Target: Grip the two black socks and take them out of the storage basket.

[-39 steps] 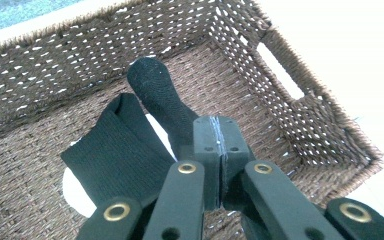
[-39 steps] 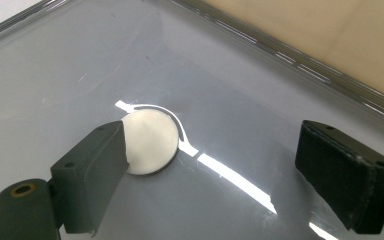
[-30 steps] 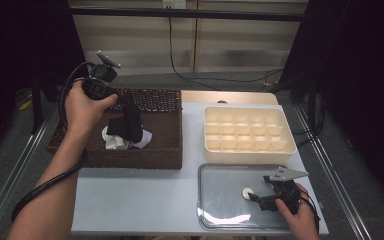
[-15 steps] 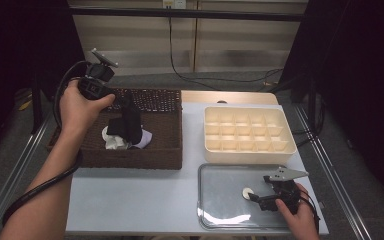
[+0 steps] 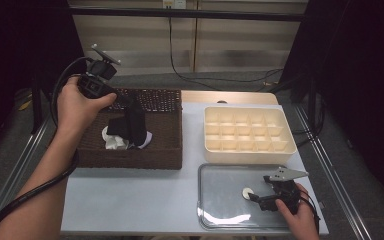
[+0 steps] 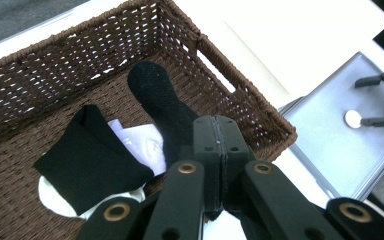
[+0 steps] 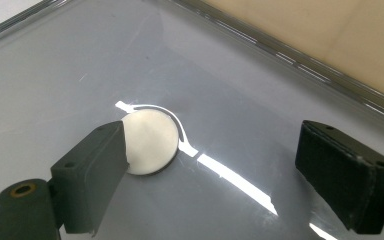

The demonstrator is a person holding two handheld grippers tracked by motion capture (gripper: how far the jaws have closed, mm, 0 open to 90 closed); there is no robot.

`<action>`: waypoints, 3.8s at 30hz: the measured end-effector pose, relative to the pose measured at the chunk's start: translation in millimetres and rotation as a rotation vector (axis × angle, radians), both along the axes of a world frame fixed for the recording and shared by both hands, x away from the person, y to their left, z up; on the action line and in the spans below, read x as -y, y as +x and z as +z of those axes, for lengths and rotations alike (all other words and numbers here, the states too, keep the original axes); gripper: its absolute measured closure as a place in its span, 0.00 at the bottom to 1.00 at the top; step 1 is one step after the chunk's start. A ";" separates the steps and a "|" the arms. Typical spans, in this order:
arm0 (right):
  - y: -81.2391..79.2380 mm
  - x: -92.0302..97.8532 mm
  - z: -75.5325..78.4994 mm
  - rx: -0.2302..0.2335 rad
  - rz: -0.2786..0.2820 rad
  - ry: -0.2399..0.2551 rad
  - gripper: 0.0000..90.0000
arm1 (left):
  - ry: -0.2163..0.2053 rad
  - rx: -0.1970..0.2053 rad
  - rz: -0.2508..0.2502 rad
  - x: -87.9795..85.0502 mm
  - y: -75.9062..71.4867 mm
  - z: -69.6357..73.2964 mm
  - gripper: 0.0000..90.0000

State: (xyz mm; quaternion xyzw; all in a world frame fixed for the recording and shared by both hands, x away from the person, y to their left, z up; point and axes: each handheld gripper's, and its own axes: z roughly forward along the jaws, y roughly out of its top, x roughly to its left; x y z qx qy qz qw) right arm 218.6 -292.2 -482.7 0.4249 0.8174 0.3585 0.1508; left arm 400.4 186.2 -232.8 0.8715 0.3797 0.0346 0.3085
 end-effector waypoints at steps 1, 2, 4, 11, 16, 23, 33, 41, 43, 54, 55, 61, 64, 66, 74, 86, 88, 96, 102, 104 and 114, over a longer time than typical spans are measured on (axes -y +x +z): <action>-0.1 -0.1 0.1 -0.001 -0.001 0.000 0.14 | -0.005 0.001 -0.003 0.8 -1.1 0.8 0.99; 0.0 0.0 0.0 0.001 0.001 -0.001 0.14 | -0.003 0.003 -0.004 1.5 -2.1 1.6 0.99; 0.0 0.0 0.0 0.000 0.000 0.000 0.14 | -0.017 0.003 -0.012 2.2 -4.0 3.4 0.99; 0.1 0.0 0.0 0.000 0.001 0.000 0.14 | -0.024 0.006 -0.041 7.0 -10.9 10.4 0.99; 0.0 0.1 0.1 0.000 0.001 -0.001 0.14 | -0.037 0.007 -0.062 9.0 -15.0 15.4 0.99; 0.1 0.0 0.0 -0.002 0.001 0.001 0.14 | -0.049 0.007 -0.070 10.5 -19.2 19.4 0.99; 0.0 0.0 0.0 0.001 0.001 0.000 0.14 | -0.040 0.020 -0.090 16.0 -27.8 25.7 0.99; 0.0 0.0 0.1 -0.005 -0.001 0.001 0.14 | -0.045 0.024 -0.114 16.9 -34.9 29.7 0.99; 0.0 0.0 0.1 -0.005 0.001 0.002 0.14 | -0.048 0.029 -0.115 17.4 -36.6 30.2 0.99; -0.2 0.2 0.0 -0.001 0.002 -0.002 0.14 | -0.063 0.023 -0.154 21.4 -50.9 19.3 0.99; -0.1 0.2 0.0 -0.002 0.002 -0.002 0.14 | -0.073 0.017 -0.157 21.5 -52.5 17.4 0.99; -0.1 0.2 0.0 -0.002 0.002 -0.002 0.14 | -0.071 0.013 -0.184 23.0 -60.1 6.0 0.99; 0.0 0.3 0.0 -0.005 0.002 0.002 0.14 | -0.084 0.007 -0.191 24.5 -65.5 0.5 0.99; 0.1 0.4 0.0 -0.004 0.002 0.003 0.14 | -0.086 0.002 -0.196 25.4 -68.3 -4.5 0.99; 0.0 0.5 0.2 -0.006 -0.001 0.003 0.14 | -0.063 -0.032 -0.230 29.7 -73.9 -34.5 0.99; 0.0 0.5 0.1 -0.005 -0.001 0.003 0.14 | -0.027 -0.101 -0.258 43.4 -81.3 -75.2 0.99; 0.0 0.5 0.1 -0.005 -0.001 0.004 0.14 | -0.032 -0.104 -0.254 44.0 -81.1 -79.3 0.97; 0.0 0.5 0.1 -0.006 -0.001 0.004 0.14 | -0.011 -0.068 -0.195 40.5 -71.4 -80.2 0.73; 0.0 0.5 0.1 -0.006 -0.001 0.003 0.14 | 0.017 -0.040 -0.130 32.2 -54.7 -83.5 0.66; 0.0 0.4 0.1 -0.006 -0.001 0.003 0.14 | 0.025 -0.030 -0.115 28.9 -49.0 -86.1 0.63; 0.0 0.5 0.2 -0.007 0.000 0.003 0.14 | 0.054 0.020 -0.020 17.3 -21.4 -100.0 0.56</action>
